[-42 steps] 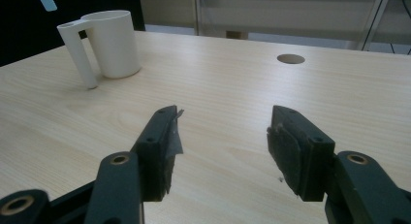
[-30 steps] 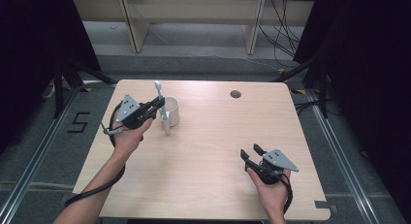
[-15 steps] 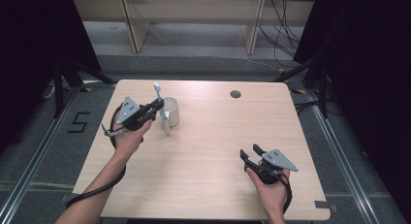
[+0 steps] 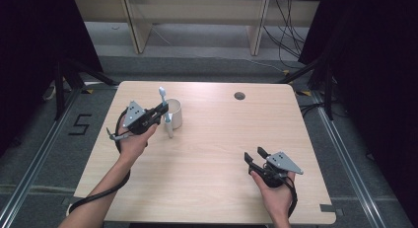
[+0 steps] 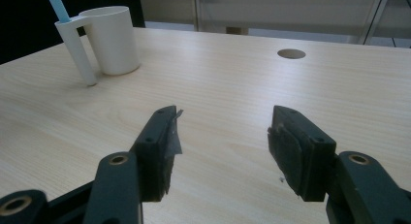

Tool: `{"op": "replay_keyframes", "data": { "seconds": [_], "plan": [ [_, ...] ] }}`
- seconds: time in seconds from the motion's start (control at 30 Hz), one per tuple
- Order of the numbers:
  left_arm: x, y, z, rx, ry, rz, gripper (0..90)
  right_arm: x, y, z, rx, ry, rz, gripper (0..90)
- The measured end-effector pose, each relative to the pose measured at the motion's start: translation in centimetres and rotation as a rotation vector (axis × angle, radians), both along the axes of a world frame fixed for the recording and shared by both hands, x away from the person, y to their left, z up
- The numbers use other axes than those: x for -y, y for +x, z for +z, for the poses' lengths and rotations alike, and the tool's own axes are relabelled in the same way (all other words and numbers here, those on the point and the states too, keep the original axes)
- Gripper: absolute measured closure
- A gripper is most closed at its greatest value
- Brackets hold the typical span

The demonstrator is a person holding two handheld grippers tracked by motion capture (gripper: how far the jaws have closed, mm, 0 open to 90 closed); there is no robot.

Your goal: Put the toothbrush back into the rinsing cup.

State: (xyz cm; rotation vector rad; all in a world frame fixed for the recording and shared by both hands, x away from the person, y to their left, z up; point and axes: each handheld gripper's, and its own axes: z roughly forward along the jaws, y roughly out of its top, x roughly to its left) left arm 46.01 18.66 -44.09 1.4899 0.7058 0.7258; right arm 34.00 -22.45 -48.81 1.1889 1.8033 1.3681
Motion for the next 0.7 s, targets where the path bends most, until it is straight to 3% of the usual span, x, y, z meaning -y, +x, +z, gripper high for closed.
{"op": "replay_keyframes", "data": {
  "seconds": [0.03, 0.17, 0.37, 0.47, 0.57, 0.6, 0.7],
  "plan": [
    [0.0, 0.1, -0.2, 0.000, 0.003, -0.001, 83.4, -0.2, -0.2, 0.0, -0.027, 0.027, -0.011, 44.4],
    [0.0, 0.3, -0.6, -0.005, -0.002, 0.001, 83.5, -0.3, -0.3, 0.0, -0.043, 0.027, -0.025, 44.3],
    [0.0, 0.4, -1.2, -0.011, 0.005, 0.000, 83.4, -0.1, 0.0, -0.1, -0.021, 0.002, 0.002, 44.2],
    [0.1, 0.4, -1.5, -0.015, 0.002, 0.001, 83.4, -0.2, 0.0, -0.2, -0.023, 0.015, 0.008, 44.2],
    [0.1, 0.7, -2.0, 0.003, 0.017, -0.004, 83.4, -0.1, 0.0, -0.2, -0.019, 0.002, 0.009, 44.1],
    [0.3, 0.4, -2.2, -0.046, -0.011, 0.002, 83.4, -0.2, 0.0, -0.2, -0.024, 0.012, 0.005, 44.1],
    [0.3, 0.4, -2.4, -0.041, -0.006, 0.003, 83.4, -0.2, 0.0, -0.2, -0.023, 0.013, 0.007, 44.1]
  ]
}}
